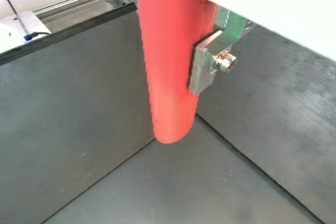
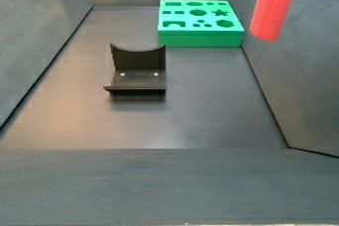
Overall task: Pick up the oval object. Move up. Move to above the board. Insert the oval object.
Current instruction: Move to above the board.
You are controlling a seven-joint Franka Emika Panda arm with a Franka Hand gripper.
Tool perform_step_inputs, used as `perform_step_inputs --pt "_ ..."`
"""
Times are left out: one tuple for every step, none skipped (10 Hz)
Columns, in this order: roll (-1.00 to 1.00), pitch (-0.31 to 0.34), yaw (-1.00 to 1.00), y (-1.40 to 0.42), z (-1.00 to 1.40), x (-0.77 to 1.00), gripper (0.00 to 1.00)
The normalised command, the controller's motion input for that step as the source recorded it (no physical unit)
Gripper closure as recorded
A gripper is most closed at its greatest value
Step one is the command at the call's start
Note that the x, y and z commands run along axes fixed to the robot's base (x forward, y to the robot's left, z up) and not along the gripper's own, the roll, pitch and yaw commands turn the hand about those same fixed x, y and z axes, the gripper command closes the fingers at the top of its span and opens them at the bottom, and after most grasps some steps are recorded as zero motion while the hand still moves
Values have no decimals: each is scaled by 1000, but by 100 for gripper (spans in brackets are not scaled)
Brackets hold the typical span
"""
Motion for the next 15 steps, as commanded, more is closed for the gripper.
perform_step_inputs --pt "-10 278 -358 -1000 245 313 100" --pt "10 251 -211 -1000 253 315 100" --pt "-41 157 -80 -1000 251 320 100" --pt "-36 117 -29 -1000 249 324 100" --pt "-27 101 -12 -1000 251 329 100" --pt "-26 93 -4 -1000 254 334 100" --pt "-10 94 4 -1000 252 343 100" --pt "-6 106 4 -1000 253 351 100" --pt "-9 112 5 -1000 255 367 100" --pt "-8 108 7 -1000 256 371 100" --pt "14 107 8 -1000 259 383 100" --pt "13 110 11 -1000 258 402 100" --pt "32 125 7 -1000 259 435 100" --pt "43 132 8 -941 248 434 100" --pt "73 146 9 -566 145 313 100"
